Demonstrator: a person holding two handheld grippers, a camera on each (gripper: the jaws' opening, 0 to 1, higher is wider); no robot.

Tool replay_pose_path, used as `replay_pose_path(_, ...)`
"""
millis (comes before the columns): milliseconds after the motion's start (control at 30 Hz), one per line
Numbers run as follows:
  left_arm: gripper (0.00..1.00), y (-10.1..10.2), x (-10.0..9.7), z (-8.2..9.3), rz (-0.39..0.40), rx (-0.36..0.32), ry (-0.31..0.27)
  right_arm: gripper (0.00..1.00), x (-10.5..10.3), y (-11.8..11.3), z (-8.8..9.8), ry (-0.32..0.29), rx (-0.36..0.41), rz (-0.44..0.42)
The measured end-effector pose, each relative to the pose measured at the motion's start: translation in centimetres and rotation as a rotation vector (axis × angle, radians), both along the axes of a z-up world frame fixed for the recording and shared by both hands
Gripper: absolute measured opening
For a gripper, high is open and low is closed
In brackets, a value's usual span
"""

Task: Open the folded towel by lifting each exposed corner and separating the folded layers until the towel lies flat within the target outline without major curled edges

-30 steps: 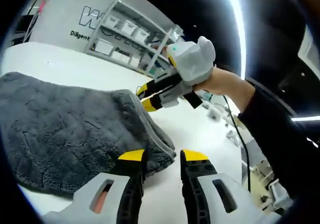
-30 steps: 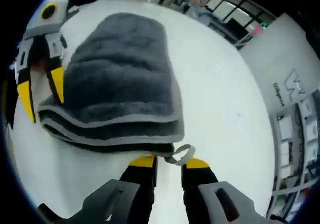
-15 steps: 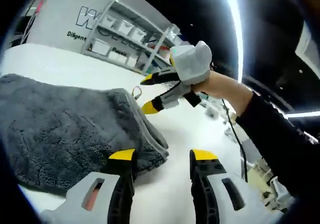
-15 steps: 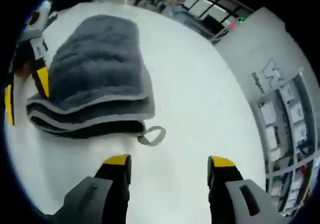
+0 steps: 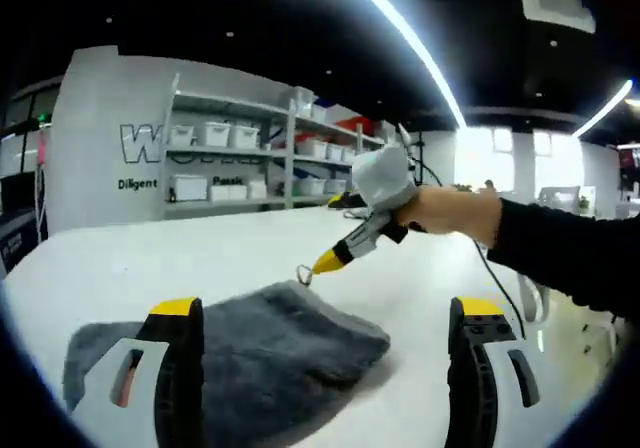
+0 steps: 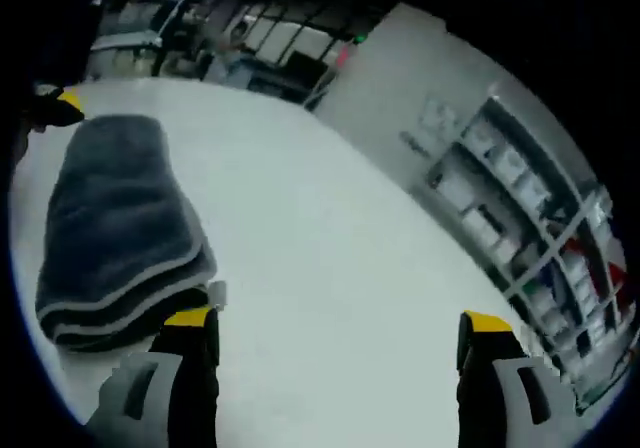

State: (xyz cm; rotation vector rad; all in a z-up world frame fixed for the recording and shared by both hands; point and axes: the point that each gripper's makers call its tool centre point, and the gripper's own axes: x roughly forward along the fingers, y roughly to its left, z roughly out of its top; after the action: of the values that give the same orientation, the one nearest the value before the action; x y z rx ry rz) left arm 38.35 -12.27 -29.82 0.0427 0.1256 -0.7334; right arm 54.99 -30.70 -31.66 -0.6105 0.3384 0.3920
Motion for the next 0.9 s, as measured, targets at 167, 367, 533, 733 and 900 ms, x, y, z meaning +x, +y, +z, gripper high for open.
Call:
replay_pose_path(167, 1.00, 4.1, 0.6, 0.8, 0.051, 0.028, -0.022, 0.99, -2.3, 0.8, 3.8, -0.103, 0.195, -0.022)
replay_pose_path(367, 1.00, 8.5, 1.2, 3.4, 0.105, -0.028, -0.049, 0.99, -5.1, 1.1, 7.8, -0.243, 0.272, -0.042)
replay_pose_path(533, 1.00, 10.9, 0.1, 4.3, 0.127, -0.035, -0.055, 1.00, -6.8, 0.1, 8.5, -0.271, 0.282, -0.090)
replay_pose_path(733, 0.98, 14.1, 0.2, 4.4, 0.149, -0.041, -0.044, 1.00, -9.4, 0.2, 8.5, -0.263, 0.334, -0.111)
replay_pose_path(900, 0.96, 16.8, -0.4, 4.8, 0.177, -0.068, -0.045, 1.00, -11.6, 1.0, 8.1, -0.242, 0.344, -0.110)
